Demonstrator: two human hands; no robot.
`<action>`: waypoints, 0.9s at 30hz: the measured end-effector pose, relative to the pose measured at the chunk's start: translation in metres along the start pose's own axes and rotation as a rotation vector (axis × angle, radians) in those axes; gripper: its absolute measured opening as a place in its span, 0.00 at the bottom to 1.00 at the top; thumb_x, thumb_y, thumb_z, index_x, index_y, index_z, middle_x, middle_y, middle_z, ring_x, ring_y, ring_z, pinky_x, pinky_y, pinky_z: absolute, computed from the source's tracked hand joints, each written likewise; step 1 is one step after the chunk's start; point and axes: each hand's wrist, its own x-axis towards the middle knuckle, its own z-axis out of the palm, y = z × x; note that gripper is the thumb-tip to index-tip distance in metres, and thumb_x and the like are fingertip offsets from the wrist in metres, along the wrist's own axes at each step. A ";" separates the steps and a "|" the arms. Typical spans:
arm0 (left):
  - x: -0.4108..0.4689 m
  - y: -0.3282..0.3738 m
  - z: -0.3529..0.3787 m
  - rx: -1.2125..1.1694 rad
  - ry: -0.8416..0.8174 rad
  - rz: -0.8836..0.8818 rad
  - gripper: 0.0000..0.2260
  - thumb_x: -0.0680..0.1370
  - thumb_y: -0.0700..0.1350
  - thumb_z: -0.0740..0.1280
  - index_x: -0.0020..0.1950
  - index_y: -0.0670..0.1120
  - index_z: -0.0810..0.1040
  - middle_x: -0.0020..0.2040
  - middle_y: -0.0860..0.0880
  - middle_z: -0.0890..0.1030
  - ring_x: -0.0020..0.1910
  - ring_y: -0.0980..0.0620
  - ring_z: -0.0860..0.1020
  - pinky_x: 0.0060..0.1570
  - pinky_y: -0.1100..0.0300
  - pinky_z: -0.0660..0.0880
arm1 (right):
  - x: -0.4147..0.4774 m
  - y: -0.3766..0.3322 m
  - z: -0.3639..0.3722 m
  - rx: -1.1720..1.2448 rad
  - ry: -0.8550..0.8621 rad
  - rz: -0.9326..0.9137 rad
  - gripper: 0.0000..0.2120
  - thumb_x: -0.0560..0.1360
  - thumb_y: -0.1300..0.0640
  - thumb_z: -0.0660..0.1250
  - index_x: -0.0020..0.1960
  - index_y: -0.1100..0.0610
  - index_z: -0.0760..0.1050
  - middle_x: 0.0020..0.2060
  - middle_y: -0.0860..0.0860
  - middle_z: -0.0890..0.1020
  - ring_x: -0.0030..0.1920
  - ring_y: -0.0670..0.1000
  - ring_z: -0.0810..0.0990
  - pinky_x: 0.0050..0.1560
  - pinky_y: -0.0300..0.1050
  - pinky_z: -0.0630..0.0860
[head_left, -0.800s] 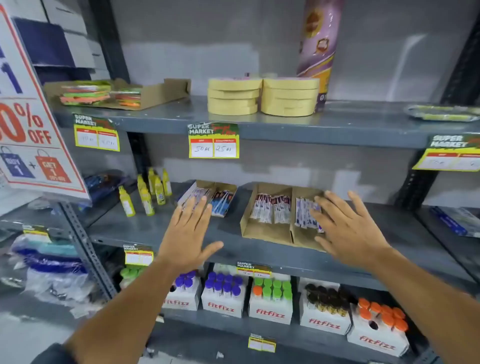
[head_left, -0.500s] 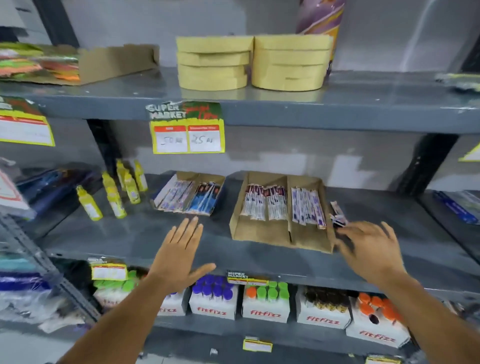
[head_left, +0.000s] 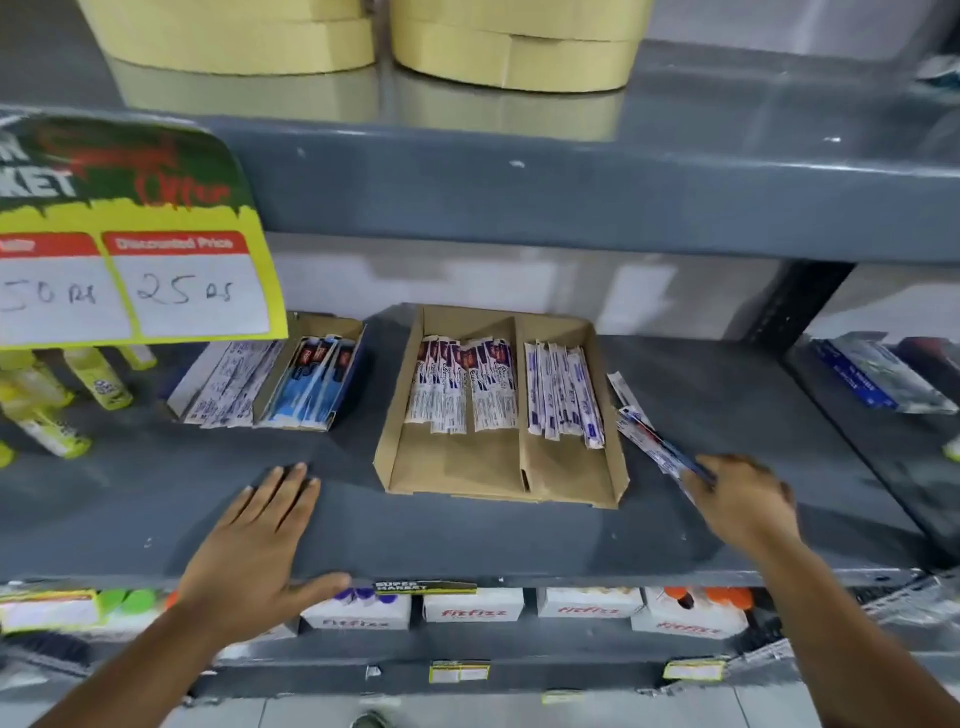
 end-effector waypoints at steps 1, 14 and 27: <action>-0.001 0.001 -0.001 -0.003 -0.005 -0.007 0.47 0.71 0.75 0.54 0.75 0.40 0.60 0.76 0.41 0.59 0.74 0.42 0.56 0.71 0.51 0.44 | 0.003 0.002 0.000 0.031 -0.024 0.002 0.10 0.79 0.44 0.62 0.48 0.47 0.80 0.45 0.52 0.82 0.44 0.58 0.79 0.48 0.49 0.70; -0.001 0.004 -0.008 0.015 -0.021 -0.046 0.47 0.71 0.77 0.52 0.76 0.42 0.58 0.76 0.43 0.58 0.74 0.44 0.56 0.70 0.49 0.49 | -0.024 -0.014 -0.023 0.484 0.372 -0.252 0.13 0.80 0.50 0.64 0.55 0.58 0.82 0.44 0.56 0.86 0.47 0.56 0.82 0.51 0.40 0.72; -0.002 0.007 -0.015 -0.040 -0.017 -0.049 0.47 0.70 0.78 0.50 0.75 0.42 0.59 0.76 0.44 0.57 0.75 0.46 0.53 0.70 0.51 0.47 | -0.084 -0.068 -0.055 0.811 0.378 -0.835 0.02 0.74 0.53 0.71 0.45 0.46 0.81 0.53 0.32 0.78 0.59 0.43 0.77 0.56 0.56 0.75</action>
